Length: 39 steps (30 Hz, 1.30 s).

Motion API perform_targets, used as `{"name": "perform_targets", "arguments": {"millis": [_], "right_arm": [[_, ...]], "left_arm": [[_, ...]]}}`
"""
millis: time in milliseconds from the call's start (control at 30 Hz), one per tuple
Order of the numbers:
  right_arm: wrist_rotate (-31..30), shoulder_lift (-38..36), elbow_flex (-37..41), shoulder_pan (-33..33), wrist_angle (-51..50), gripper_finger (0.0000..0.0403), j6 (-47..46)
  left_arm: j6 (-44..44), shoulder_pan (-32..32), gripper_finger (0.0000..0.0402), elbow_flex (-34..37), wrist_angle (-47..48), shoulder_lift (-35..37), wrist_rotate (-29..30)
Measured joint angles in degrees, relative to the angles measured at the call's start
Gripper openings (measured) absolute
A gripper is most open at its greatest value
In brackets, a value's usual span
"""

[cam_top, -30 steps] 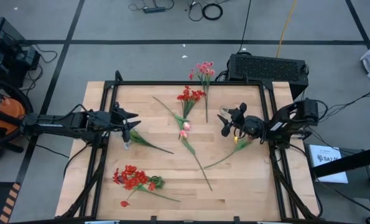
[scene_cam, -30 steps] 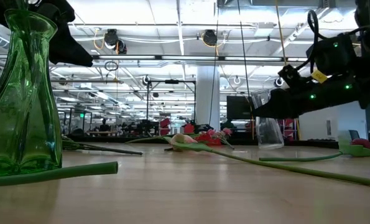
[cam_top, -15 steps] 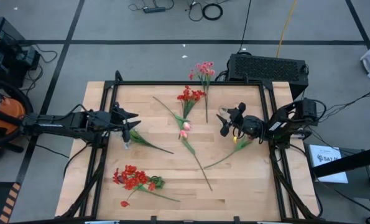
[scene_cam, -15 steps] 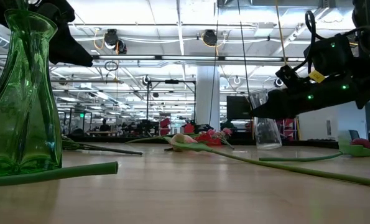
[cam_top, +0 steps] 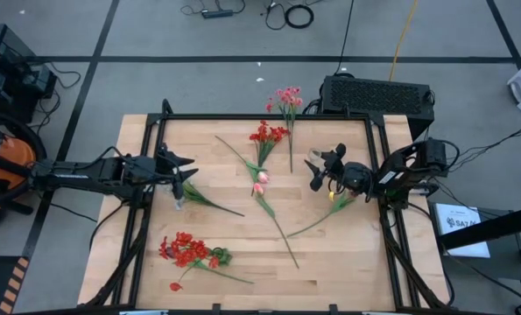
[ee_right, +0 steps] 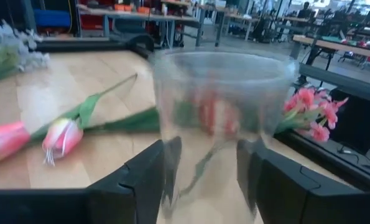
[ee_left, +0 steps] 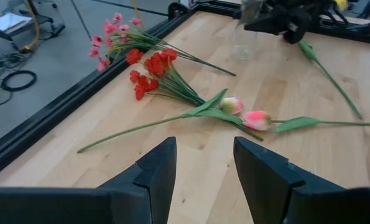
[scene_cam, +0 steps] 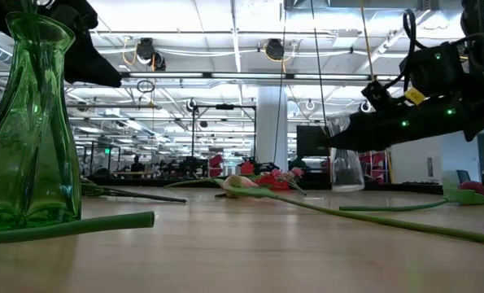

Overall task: Sort flowers into vase by color
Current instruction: Adjust the transparent vase, then put the pink flowers into the transparent vase

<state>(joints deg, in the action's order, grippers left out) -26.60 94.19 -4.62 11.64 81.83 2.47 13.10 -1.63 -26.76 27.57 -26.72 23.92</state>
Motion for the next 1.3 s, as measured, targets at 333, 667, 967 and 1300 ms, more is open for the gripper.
{"name": "perform_targets", "arguments": {"millis": [333,667,967,1300], "right_arm": [[-0.1,0.0,0.0,0.0,0.8,0.0266,1.4],[-0.9,-2.6,0.0,-0.1,0.7,0.0303,1.4],[-0.5,-9.6,0.0,-0.1,-4.0,0.0334,1.3],[0.0,-19.6,0.0,-0.1,-3.6,0.0341,1.4]], "left_arm": [[0.0,0.0,0.0168,0.0,0.0,0.0,1.1],[0.0,0.0,0.0168,0.0,0.0,0.0,1.1],[0.0,0.0,0.0168,0.0,0.0,0.0,1.1],[0.0,0.0,0.0168,0.0,0.0,0.0,1.1]]}}
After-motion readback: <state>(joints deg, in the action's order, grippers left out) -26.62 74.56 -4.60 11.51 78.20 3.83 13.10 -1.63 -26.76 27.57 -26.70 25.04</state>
